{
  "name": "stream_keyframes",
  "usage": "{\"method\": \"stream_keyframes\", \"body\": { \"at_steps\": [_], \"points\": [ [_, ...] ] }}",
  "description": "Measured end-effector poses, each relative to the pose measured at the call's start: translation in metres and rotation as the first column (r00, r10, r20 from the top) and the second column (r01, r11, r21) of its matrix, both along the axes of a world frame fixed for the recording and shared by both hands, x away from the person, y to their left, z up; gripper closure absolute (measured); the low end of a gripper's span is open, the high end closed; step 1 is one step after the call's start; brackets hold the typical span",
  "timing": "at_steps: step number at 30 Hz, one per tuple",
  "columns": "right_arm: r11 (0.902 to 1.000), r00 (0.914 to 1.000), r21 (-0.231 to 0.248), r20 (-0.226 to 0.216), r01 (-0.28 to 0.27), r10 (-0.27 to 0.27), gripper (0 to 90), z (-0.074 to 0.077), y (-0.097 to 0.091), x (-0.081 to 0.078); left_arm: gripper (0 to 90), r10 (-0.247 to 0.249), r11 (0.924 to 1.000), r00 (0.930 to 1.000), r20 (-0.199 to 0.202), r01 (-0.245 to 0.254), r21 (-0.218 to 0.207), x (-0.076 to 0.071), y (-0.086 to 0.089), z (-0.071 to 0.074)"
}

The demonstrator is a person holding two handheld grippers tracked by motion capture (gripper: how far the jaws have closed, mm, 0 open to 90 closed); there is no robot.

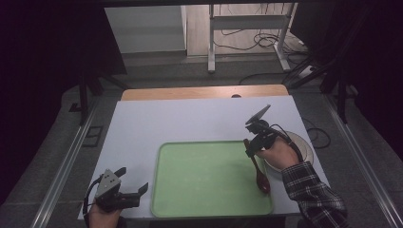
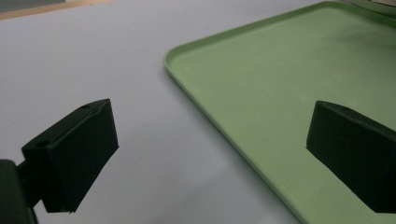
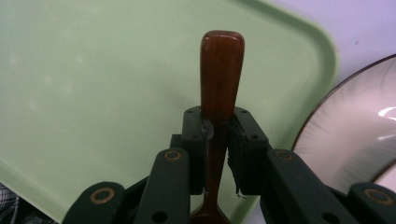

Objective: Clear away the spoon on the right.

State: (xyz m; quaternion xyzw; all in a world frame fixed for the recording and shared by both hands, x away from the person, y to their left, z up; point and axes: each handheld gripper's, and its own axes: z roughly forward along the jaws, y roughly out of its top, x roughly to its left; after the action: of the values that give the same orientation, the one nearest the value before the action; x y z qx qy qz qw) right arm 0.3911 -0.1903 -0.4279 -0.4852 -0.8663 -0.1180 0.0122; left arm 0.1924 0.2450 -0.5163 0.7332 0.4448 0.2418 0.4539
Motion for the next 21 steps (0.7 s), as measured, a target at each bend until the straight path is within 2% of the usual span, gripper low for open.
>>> {"method": "stream_keyframes", "body": {
  "at_steps": [8,17,21],
  "points": [
    [0.9999,0.9995,0.000,-0.030,0.011,-0.011,77.5,-0.015,0.005,-0.002,2.0,-0.002,1.0000,1.0000,0.000,0.002,0.001,0.000,0.000,0.000],
    [1.0000,0.9993,-0.002,-0.038,0.002,-0.002,75.9,-0.036,0.006,-0.006,2.0,-0.002,1.0000,1.0000,0.000,0.002,0.004,0.000,0.000,0.000],
    [0.9999,0.9998,0.011,-0.012,-0.013,0.013,65.5,-0.033,0.003,-0.007,2.0,-0.002,1.0000,1.0000,0.000,0.002,0.004,0.000,0.000,0.000]
  ]
}}
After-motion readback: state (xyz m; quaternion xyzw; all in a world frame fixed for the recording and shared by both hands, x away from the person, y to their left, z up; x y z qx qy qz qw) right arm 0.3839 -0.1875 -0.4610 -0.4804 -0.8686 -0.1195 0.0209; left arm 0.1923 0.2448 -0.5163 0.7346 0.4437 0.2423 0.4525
